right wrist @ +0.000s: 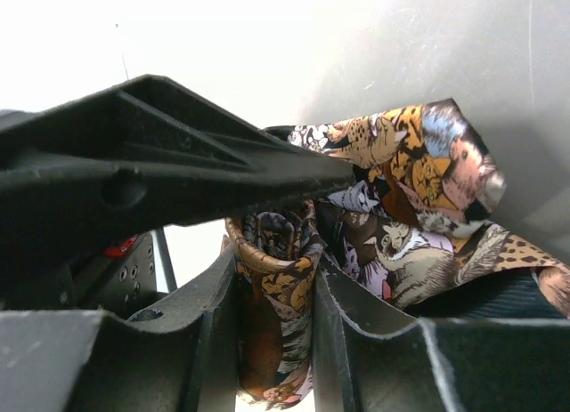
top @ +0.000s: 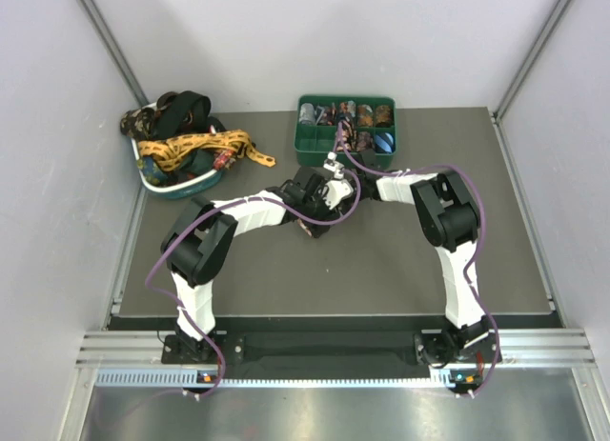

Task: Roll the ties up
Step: Roll the tie

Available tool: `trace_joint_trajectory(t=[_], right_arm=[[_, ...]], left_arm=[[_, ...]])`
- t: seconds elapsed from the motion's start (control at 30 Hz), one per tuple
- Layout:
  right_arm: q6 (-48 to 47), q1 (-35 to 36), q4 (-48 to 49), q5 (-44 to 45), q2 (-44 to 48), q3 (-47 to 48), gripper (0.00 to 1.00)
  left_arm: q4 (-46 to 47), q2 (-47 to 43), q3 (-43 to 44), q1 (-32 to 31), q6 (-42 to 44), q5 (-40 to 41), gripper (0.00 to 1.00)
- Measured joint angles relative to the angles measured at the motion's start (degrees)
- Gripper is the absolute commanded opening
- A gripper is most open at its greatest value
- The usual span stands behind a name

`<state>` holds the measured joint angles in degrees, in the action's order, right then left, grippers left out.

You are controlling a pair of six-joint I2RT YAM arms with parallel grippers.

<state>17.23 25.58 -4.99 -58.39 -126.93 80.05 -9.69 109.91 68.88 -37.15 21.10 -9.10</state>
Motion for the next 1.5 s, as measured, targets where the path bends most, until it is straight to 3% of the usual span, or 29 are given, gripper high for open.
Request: trace_joint_trajectory(t=[0.33,0.4,0.53,0.7,0.87,1.0,1.13,1.33,1.5], right_arm=[[0.9,0.0,1.5,0.0,-0.3,0.0,0.34],[1.0,0.0,1.5,0.1,-0.3,0.0,0.36],[1.3,-0.1,1.2,0.1,-0.3,-0.1,0.46],[1.6,-0.1,1.2,-0.3,-0.3,-0.1,0.49],[1.9,-0.1,1.0,-0.1,-0.3,-0.1,0.33],[2.1,-0.1,1.0,-0.2,-0.7,-0.1,0.27],[2.4,-0.1,1.1,-1.0,-1.2,-0.1,0.28],[2.4,-0.1,1.0,-1.2,-1.2,-0.1,0.32],[2.5,0.0,1.0,-1.3,-1.2,-0.1,0.39]], left_arm=[[-1.4,0.3,0.5,-0.4,0.0,-0.5,0.52],[-1.4,0.3,0.5,-0.4,0.0,-0.5,0.53],[-1.4,0.2,0.5,-0.4,0.2,-0.2,0.68],[-1.4,0.1,0.5,-0.3,0.2,0.6,0.68],[-1.4,0.1,0.5,-0.3,0.2,0.6,0.68],[-1.5,0.0,0.5,-0.3,0.3,1.2,0.81],[-2.2,-0.3,0.5,-0.2,0.3,1.9,0.85],[-3.8,-0.8,0.5,-0.2,0.2,2.6,0.85],[-5.6,-0.7,1.2,-0.2,0.0,2.8,0.78]])
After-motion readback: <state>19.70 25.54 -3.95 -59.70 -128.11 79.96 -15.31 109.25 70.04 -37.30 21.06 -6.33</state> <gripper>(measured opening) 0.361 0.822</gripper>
